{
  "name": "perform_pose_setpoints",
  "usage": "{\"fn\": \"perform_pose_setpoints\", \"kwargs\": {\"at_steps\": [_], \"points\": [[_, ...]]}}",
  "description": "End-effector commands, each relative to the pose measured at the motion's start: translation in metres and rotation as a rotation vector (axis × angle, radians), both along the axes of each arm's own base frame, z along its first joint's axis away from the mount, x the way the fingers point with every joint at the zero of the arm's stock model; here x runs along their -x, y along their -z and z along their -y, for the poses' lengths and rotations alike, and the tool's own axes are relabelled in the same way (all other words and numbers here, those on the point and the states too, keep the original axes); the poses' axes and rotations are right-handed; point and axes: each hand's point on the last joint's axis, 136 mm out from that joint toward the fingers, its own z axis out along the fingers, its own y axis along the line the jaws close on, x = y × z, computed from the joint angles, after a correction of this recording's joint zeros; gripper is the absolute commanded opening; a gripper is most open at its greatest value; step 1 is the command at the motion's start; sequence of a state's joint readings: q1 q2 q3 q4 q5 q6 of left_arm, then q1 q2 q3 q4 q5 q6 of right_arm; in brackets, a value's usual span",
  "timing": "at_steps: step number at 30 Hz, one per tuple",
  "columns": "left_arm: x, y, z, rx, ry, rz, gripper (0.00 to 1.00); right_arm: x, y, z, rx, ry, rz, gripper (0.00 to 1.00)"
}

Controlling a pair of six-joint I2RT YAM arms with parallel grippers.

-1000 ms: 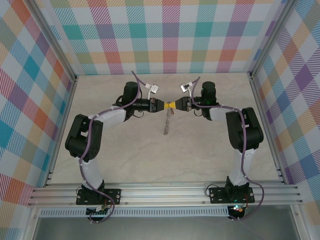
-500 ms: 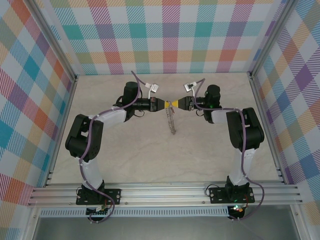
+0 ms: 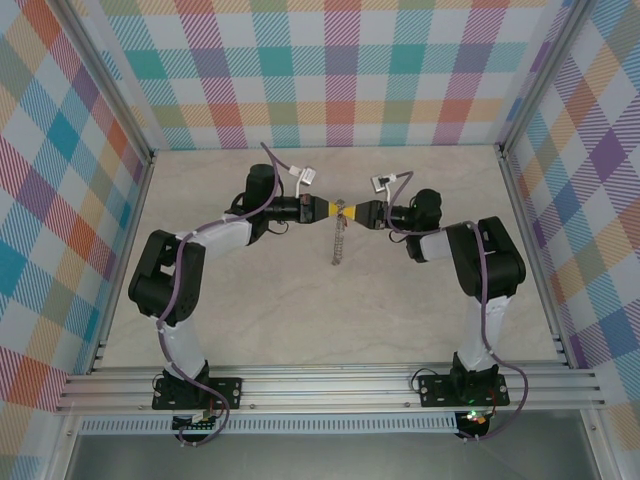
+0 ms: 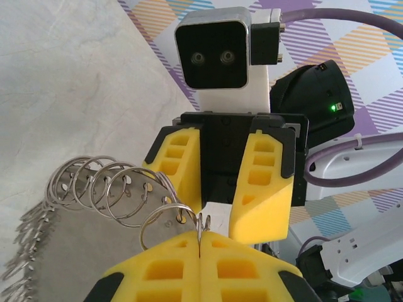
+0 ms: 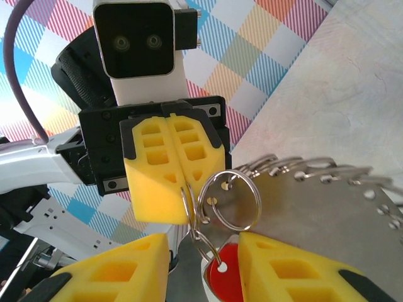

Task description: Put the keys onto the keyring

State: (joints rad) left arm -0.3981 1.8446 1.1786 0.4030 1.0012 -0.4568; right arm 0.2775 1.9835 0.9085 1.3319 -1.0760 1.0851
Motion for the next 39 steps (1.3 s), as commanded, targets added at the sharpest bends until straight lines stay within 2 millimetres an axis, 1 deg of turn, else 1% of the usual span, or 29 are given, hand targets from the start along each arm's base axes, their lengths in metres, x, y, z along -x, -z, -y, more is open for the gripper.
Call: {"fn": "perform_pose_setpoints", "kwargs": {"at_steps": [1,3,6,8,10,12,13,15,17,20,27,28,36,39], "points": [[0.01,-0.037,0.0,0.049,0.016,0.105,0.0,0.004,-0.012,-0.007,-0.021,0.005,0.057,0.34],[0.01,-0.037,0.0,0.049,0.014,0.105,0.0,0.005,-0.011,-0.01,-0.018,0.001,0.055,0.33],[0.011,-0.04,-0.002,0.049,0.007,0.115,0.0,0.007,-0.01,-0.012,-0.018,0.0,0.051,0.27],[0.01,-0.041,-0.003,0.048,-0.005,0.119,0.0,0.01,-0.009,-0.013,-0.018,-0.003,0.047,0.2],[0.008,-0.042,-0.004,0.045,-0.02,0.122,0.0,0.012,-0.009,-0.013,-0.016,-0.004,0.044,0.18],[0.006,-0.042,-0.006,0.045,-0.042,0.126,0.0,0.014,-0.008,-0.012,-0.014,-0.002,0.042,0.18],[0.005,-0.043,-0.006,0.047,-0.05,0.126,0.0,0.016,-0.008,-0.012,-0.013,-0.003,0.04,0.2],[0.003,-0.044,-0.007,0.05,-0.06,0.128,0.0,0.018,-0.007,-0.011,-0.012,0.001,0.036,0.3],[0.002,-0.044,-0.007,0.052,-0.062,0.125,0.0,0.019,-0.006,-0.011,-0.011,0.002,0.033,0.31],[0.002,-0.043,-0.007,0.054,-0.062,0.124,0.0,0.02,-0.004,-0.01,-0.009,0.003,0.028,0.26],[0.001,-0.043,-0.007,0.055,-0.069,0.122,0.0,0.021,-0.006,-0.013,-0.014,-0.006,0.033,0.01],[0.0,-0.043,-0.007,0.055,-0.073,0.122,0.0,0.022,-0.006,-0.014,-0.015,-0.011,0.035,0.0],[-0.004,-0.046,-0.008,0.072,-0.098,0.125,0.0,0.03,-0.005,-0.029,-0.008,-0.049,0.032,0.0],[-0.003,-0.045,-0.007,0.076,-0.096,0.123,0.0,0.03,-0.003,-0.033,-0.006,-0.052,0.028,0.0]]}}
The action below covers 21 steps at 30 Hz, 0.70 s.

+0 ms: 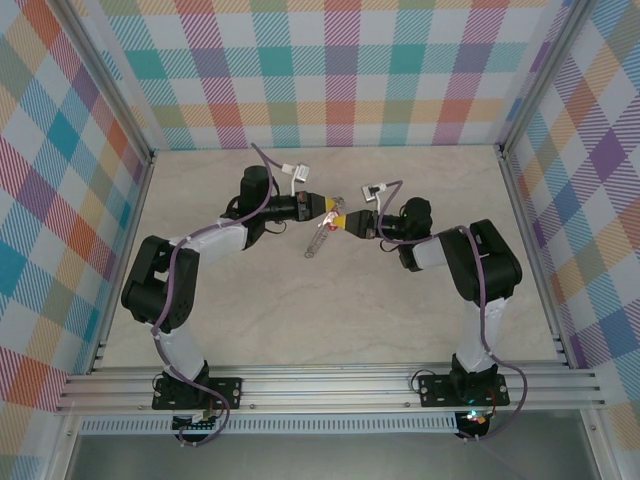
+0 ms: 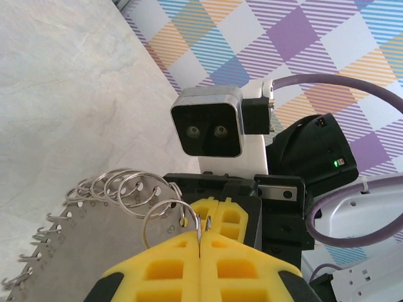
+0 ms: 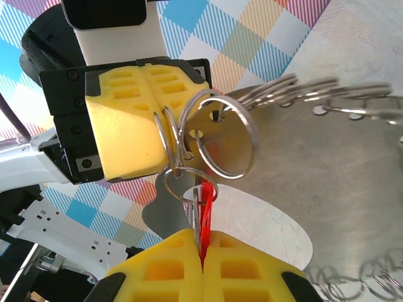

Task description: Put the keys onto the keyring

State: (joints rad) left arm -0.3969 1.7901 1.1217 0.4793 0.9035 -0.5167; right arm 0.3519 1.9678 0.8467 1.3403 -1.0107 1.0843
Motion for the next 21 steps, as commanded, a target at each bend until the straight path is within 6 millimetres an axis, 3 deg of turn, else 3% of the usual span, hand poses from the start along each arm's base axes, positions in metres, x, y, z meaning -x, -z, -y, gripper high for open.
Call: {"fn": "perform_pose_setpoints", "kwargs": {"at_steps": [1,14,16,21], "points": [[0.004,-0.034,0.001,0.059,0.009,0.101,0.0,0.007,-0.013,-0.011,-0.012,-0.039,0.065,0.0],[0.004,-0.029,0.004,0.067,-0.008,0.089,0.0,0.011,-0.016,-0.021,-0.002,-0.088,0.059,0.01],[0.003,-0.029,0.003,0.066,-0.017,0.091,0.0,0.011,-0.016,-0.013,0.017,-0.066,0.061,0.16],[0.003,-0.031,0.003,0.069,-0.02,0.097,0.0,0.001,-0.024,0.029,0.041,0.052,0.074,0.27]]}}
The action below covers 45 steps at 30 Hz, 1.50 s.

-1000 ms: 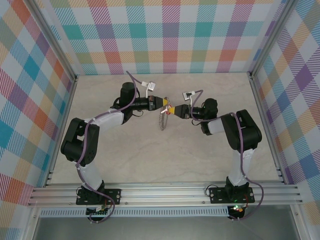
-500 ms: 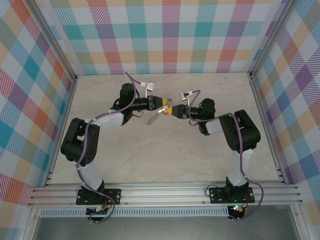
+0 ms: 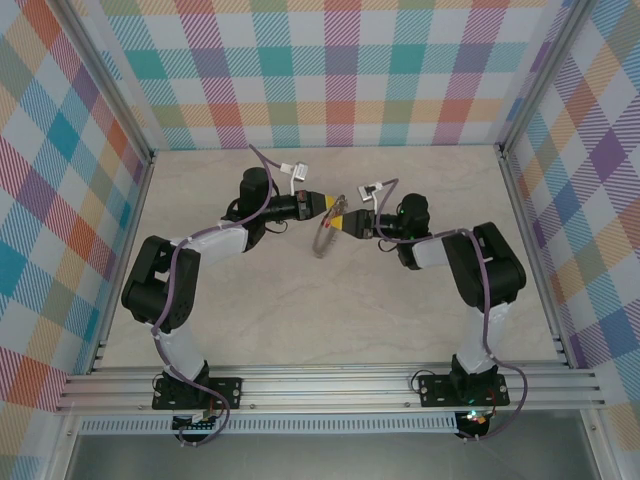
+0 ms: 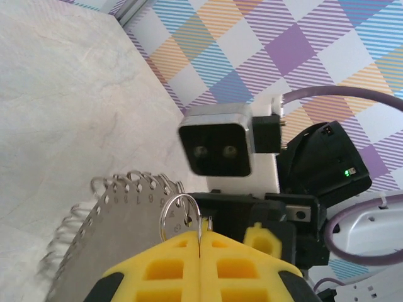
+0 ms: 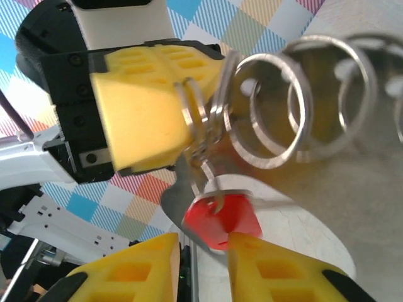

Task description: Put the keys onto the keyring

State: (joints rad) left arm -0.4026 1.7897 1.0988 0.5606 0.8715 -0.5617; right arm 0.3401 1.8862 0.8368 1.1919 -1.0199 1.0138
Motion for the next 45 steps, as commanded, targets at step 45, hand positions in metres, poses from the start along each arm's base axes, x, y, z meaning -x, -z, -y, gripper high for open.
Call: {"fn": "perform_pose_setpoints", "kwargs": {"at_steps": [45], "points": [[0.006,-0.034,0.005,0.077,0.001,0.078,0.0,-0.024,-0.045,0.005,-0.108,0.157,0.077,0.22]]}}
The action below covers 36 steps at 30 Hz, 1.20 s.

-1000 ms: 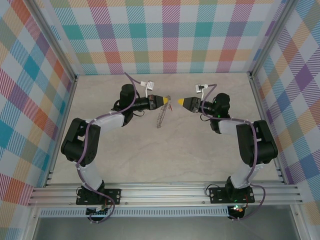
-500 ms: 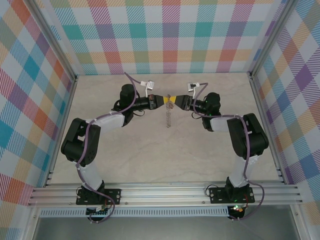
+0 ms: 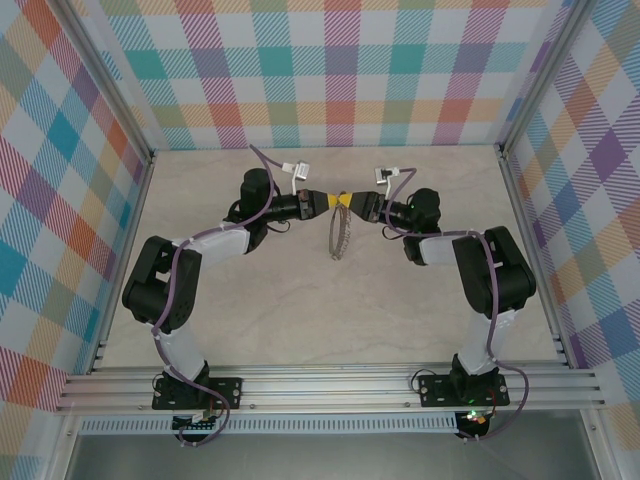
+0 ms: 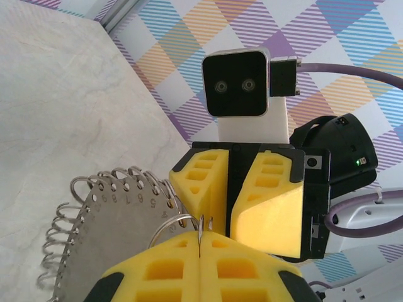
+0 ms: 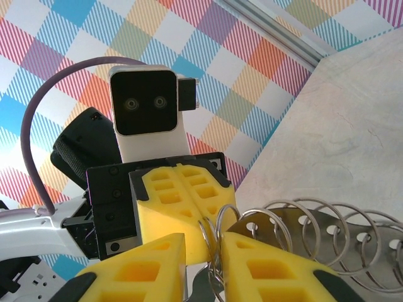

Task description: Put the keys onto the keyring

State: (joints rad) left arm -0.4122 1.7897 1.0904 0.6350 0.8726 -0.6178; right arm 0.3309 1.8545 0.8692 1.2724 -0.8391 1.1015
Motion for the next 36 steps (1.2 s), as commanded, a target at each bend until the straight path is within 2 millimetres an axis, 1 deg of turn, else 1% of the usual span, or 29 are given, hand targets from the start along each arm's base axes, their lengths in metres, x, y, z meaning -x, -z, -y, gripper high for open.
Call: {"fn": "perform_pose_setpoints", "kwargs": {"at_steps": [1,6,8,12,16,17,22,25,27,29,30,34,36], "points": [[0.004,-0.023,0.001,0.036,-0.004,0.07,0.0,0.01,-0.004,-0.006,-0.017,-0.027,0.034,0.22],[0.004,-0.024,0.002,0.039,-0.004,0.068,0.0,0.009,-0.004,-0.008,-0.023,-0.024,0.031,0.21],[0.004,-0.023,0.002,0.039,-0.002,0.068,0.0,0.008,-0.004,-0.009,-0.026,-0.024,0.03,0.17],[0.005,-0.022,0.003,0.038,0.0,0.064,0.0,0.005,-0.003,-0.009,-0.028,-0.018,0.023,0.01],[0.002,-0.021,0.002,0.03,-0.015,0.059,0.0,0.002,-0.004,-0.008,-0.023,-0.019,0.02,0.0],[0.001,-0.021,0.001,0.024,-0.019,0.058,0.02,0.002,-0.005,-0.007,-0.018,-0.024,0.023,0.0],[-0.006,-0.029,-0.011,-0.012,-0.046,0.078,0.36,-0.003,-0.009,0.007,0.047,-0.06,0.045,0.0],[-0.01,-0.035,-0.018,-0.041,-0.046,0.093,0.51,-0.002,-0.015,0.012,0.103,-0.117,0.073,0.0],[-0.014,-0.039,-0.021,-0.056,-0.038,0.109,0.55,-0.001,-0.017,0.013,0.143,-0.157,0.089,0.0],[-0.018,-0.042,-0.022,-0.076,-0.016,0.111,0.57,0.001,-0.021,0.013,0.179,-0.198,0.112,0.0],[-0.018,-0.043,-0.023,-0.082,0.0,0.112,0.57,0.003,-0.019,0.013,0.194,-0.218,0.105,0.0],[-0.018,-0.049,-0.02,-0.107,0.085,0.116,0.58,0.007,-0.025,0.014,0.224,-0.281,0.135,0.0],[-0.016,-0.05,-0.018,-0.117,0.128,0.114,0.56,0.009,-0.029,0.014,0.229,-0.31,0.148,0.0]]}}
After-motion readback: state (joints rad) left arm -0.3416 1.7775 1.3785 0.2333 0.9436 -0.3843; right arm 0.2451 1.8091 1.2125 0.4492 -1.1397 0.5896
